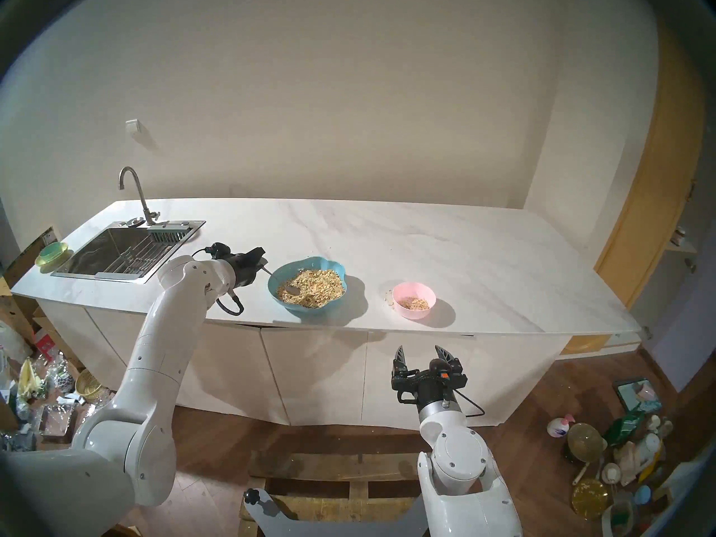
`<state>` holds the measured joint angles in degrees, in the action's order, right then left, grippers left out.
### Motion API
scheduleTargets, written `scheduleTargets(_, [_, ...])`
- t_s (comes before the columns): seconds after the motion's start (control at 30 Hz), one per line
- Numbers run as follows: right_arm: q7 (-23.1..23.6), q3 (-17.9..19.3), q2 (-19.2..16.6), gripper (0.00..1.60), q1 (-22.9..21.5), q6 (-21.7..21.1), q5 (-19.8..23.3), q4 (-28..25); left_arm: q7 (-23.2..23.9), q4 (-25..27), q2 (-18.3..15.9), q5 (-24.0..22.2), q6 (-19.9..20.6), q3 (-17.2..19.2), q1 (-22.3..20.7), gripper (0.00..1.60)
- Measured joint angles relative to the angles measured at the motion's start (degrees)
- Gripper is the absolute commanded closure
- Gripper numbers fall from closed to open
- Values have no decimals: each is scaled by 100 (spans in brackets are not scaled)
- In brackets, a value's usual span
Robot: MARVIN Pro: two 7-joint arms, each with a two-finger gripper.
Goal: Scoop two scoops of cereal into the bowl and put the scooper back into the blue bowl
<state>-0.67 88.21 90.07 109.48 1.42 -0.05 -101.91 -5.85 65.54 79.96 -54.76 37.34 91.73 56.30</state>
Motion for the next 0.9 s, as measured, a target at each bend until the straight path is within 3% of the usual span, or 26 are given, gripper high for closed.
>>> scheduleTargets(0.9, [0,0,0,0,0,0,0,1,-162,-352,347,-40,-298,15,-65,160])
